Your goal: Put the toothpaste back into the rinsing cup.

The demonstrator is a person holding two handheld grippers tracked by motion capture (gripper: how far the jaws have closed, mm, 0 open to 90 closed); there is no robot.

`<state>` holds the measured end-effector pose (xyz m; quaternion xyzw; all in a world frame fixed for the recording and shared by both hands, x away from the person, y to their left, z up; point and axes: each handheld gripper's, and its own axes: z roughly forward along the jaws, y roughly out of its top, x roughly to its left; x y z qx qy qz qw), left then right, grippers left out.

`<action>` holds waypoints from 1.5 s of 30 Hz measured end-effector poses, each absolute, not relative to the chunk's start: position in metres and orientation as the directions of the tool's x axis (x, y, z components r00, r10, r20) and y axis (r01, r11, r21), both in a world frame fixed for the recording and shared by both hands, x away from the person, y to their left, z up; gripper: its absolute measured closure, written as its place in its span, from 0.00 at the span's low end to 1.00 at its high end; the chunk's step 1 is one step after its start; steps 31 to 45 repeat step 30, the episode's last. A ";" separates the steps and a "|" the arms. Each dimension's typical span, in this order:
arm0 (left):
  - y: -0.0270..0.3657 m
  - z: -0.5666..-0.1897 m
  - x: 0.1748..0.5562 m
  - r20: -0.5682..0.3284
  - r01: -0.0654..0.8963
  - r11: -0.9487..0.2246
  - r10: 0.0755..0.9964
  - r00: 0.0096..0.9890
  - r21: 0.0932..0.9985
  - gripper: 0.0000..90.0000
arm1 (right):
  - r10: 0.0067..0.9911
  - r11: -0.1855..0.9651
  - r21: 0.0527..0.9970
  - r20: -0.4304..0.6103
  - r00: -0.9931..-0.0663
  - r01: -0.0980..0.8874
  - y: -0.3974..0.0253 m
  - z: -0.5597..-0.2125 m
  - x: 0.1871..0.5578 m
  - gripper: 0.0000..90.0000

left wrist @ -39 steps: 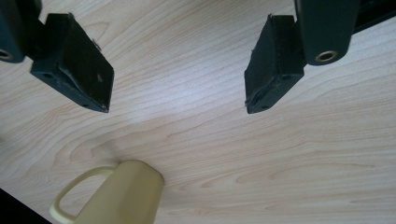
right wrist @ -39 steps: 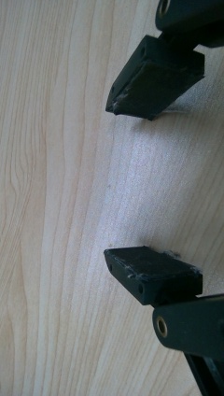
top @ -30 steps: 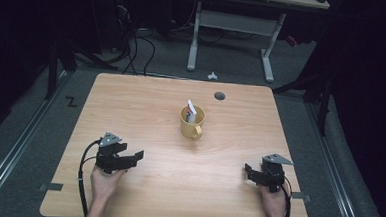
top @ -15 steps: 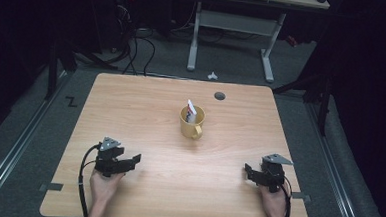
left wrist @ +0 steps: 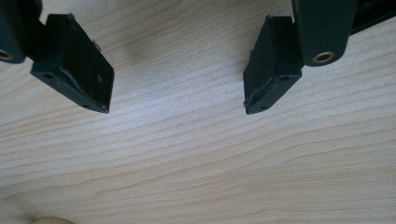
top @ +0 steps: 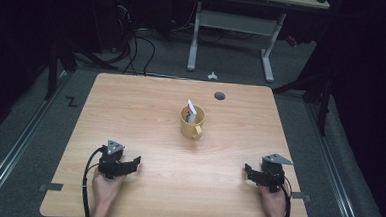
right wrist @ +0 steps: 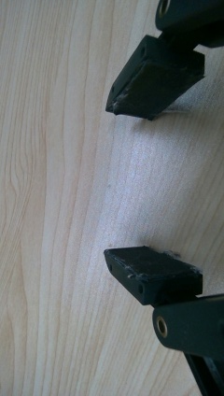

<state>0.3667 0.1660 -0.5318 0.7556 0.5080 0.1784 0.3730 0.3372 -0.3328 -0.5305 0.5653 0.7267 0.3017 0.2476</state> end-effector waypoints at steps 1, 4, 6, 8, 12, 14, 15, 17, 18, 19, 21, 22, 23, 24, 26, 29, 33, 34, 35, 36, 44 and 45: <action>0.165 -0.532 0.367 -0.108 0.635 -0.205 0.902 0.417 0.745 0.28 | 0.971 0.179 0.719 -0.019 -0.238 0.672 -0.333 -0.530 0.337 0.28; 0.163 -0.534 0.368 -0.087 0.633 -0.222 0.904 0.419 0.742 0.28 | 0.971 0.179 0.719 -0.019 -0.238 0.672 -0.333 -0.530 0.337 0.28; 0.161 -0.535 0.368 -0.071 0.627 -0.230 0.907 0.415 0.744 0.28 | 0.971 0.179 0.719 -0.019 -0.238 0.672 -0.333 -0.530 0.337 0.28; 0.161 -0.535 0.368 -0.069 0.626 -0.230 0.907 0.415 0.745 0.28 | 0.971 0.179 0.718 -0.019 -0.238 0.672 -0.333 -0.530 0.337 0.28; 0.157 -0.536 0.369 -0.037 0.620 -0.252 0.910 0.414 0.743 0.28 | 0.971 0.178 0.718 -0.019 -0.237 0.672 -0.333 -0.530 0.337 0.28; 0.155 -0.536 0.368 -0.015 0.617 -0.269 0.910 0.415 0.739 0.27 | 0.971 0.179 0.719 -0.019 -0.238 0.672 -0.333 -0.531 0.337 0.28; 0.154 -0.536 0.368 -0.010 0.616 -0.274 0.909 0.416 0.738 0.27 | 0.971 0.178 0.719 -0.019 -0.238 0.672 -0.333 -0.530 0.337 0.28; 0.155 -0.536 0.368 -0.013 0.618 -0.273 0.909 0.417 0.737 0.26 | 0.971 0.178 0.718 -0.019 -0.237 0.672 -0.333 -0.531 0.337 0.28; 0.155 -0.536 0.368 -0.013 0.618 -0.273 0.909 0.417 0.737 0.26 | 0.971 0.178 0.718 -0.018 -0.238 0.672 -0.333 -0.530 0.337 0.28; 0.154 -0.536 0.368 -0.013 0.618 -0.273 0.909 0.417 0.737 0.26 | 0.971 0.179 0.719 -0.019 -0.238 0.672 -0.333 -0.531 0.337 0.28; 0.155 -0.536 0.368 -0.014 0.618 -0.272 0.909 0.417 0.737 0.26 | 0.971 0.179 0.719 -0.019 -0.238 0.672 -0.333 -0.531 0.337 0.28; 0.154 -0.536 0.368 -0.014 0.619 -0.272 0.909 0.416 0.737 0.26 | 0.971 0.179 0.719 -0.019 -0.238 0.672 -0.333 -0.531 0.337 0.28; 0.154 -0.536 0.368 -0.015 0.619 -0.271 0.910 0.415 0.737 0.26 | 0.971 0.178 0.719 -0.019 -0.238 0.672 -0.333 -0.531 0.337 0.28; 0.154 -0.536 0.368 -0.015 0.620 -0.270 0.910 0.414 0.737 0.26 | 0.971 0.178 0.719 -0.019 -0.238 0.672 -0.333 -0.531 0.337 0.28; 0.154 -0.536 0.368 -0.016 0.621 -0.268 0.911 0.412 0.737 0.26 | 0.971 0.178 0.718 -0.018 -0.238 0.672 -0.333 -0.530 0.337 0.28; 0.153 -0.536 0.368 -0.013 0.621 -0.267 0.913 0.407 0.737 0.25 | 0.971 0.178 0.718 -0.019 -0.237 0.672 -0.333 -0.531 0.337 0.28; 0.153 -0.536 0.368 -0.013 0.622 -0.266 0.914 0.406 0.736 0.25 | 0.971 0.178 0.719 -0.019 -0.237 0.672 -0.333 -0.531 0.337 0.28; 0.153 -0.536 0.368 -0.013 0.622 -0.266 0.914 0.406 0.736 0.25 | 0.971 0.178 0.719 -0.019 -0.237 0.672 -0.333 -0.531 0.337 0.28; 0.153 -0.536 0.368 -0.013 0.622 -0.266 0.914 0.406 0.736 0.25 | 0.971 0.178 0.719 -0.019 -0.237 0.672 -0.333 -0.531 0.337 0.28; 0.153 -0.536 0.368 -0.013 0.622 -0.266 0.914 0.406 0.736 0.25 | 0.971 0.178 0.719 -0.019 -0.237 0.672 -0.333 -0.531 0.337 0.28; 0.153 -0.536 0.368 -0.013 0.622 -0.266 0.914 0.406 0.736 0.25 | 0.971 0.178 0.719 -0.019 -0.237 0.672 -0.333 -0.531 0.337 0.28; 0.153 -0.536 0.368 -0.013 0.622 -0.266 0.914 0.406 0.736 0.25 | 0.971 0.178 0.719 -0.019 -0.237 0.672 -0.333 -0.531 0.337 0.28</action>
